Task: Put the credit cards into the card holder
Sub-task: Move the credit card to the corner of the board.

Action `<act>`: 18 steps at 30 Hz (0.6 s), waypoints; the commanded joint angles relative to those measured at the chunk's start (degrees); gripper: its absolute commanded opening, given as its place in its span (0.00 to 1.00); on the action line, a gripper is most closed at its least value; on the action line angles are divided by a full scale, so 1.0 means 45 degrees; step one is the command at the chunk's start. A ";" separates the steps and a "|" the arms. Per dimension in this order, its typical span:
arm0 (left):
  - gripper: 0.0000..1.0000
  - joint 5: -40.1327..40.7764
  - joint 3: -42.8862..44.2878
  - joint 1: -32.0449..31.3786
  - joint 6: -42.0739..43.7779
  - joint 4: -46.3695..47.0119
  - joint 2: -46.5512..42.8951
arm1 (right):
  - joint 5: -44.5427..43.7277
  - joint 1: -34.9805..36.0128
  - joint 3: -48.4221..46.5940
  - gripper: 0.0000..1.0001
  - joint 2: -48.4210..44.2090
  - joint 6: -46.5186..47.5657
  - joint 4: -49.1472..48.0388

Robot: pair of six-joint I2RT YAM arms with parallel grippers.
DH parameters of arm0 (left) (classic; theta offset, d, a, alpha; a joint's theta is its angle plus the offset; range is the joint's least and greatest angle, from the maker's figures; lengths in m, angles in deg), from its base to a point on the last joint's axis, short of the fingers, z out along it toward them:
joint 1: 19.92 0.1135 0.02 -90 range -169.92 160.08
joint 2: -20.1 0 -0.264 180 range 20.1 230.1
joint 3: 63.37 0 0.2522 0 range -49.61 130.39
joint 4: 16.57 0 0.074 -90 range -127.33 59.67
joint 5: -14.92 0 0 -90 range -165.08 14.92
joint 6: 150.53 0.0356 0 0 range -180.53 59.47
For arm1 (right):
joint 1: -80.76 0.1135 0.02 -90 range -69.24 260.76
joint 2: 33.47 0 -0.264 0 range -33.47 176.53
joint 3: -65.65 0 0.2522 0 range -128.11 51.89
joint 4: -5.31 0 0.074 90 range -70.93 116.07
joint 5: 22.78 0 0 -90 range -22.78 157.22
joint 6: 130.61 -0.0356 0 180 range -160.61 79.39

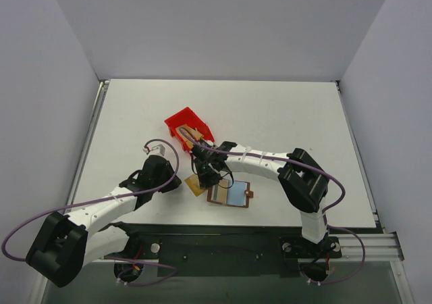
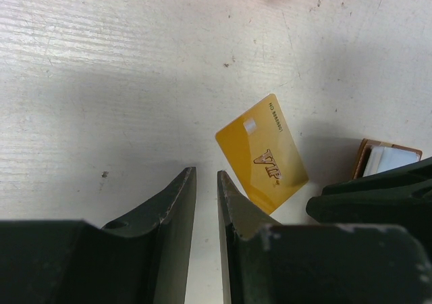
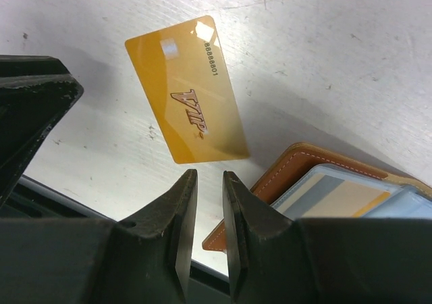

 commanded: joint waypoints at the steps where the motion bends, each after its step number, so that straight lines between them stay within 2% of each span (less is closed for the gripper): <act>1: 0.29 0.0032 -0.0063 0.0094 -0.0094 0.0298 -0.0090 | -0.0642 0.0068 -0.0464 0.18 0.0069 0.0090 0.1328; 10: 0.29 0.0051 0.0015 0.0094 -0.0055 0.0162 -0.0227 | -0.0057 -0.0244 -0.0755 0.22 0.0049 0.0986 0.0335; 18: 0.29 0.0130 0.0035 0.0152 -0.0055 -0.0034 -0.0344 | 0.0490 -0.1142 -0.1635 0.22 0.0967 0.1768 -0.0153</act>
